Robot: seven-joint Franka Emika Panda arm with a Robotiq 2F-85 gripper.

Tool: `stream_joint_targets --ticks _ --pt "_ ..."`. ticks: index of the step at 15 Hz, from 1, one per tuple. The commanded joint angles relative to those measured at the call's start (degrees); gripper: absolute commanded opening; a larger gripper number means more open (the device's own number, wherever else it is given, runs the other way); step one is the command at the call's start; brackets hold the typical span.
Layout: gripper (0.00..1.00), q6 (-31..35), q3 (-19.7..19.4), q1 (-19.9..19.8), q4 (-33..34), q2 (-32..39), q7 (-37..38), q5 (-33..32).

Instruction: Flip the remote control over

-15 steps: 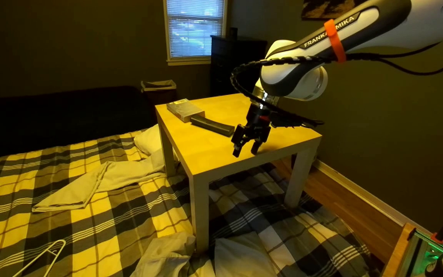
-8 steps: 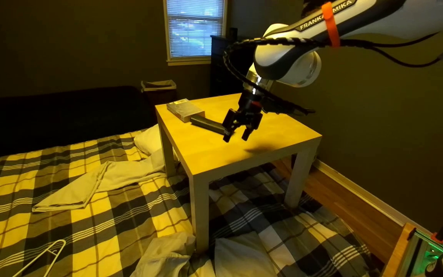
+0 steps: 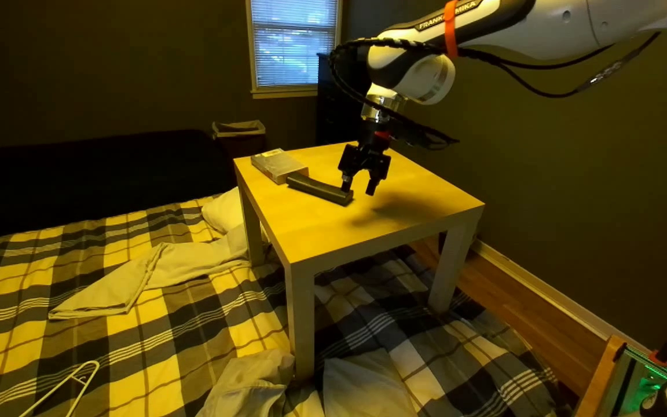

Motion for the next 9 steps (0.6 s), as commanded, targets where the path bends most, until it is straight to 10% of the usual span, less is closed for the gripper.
stream_joint_targets --ticks 1,9 --pt "1.00 -7.84 1.44 -2.72 14.30 10.32 -4.05 1.35" --pt "1.00 -10.34 3.15 -4.62 32.72 23.93 -6.93 -0.09"
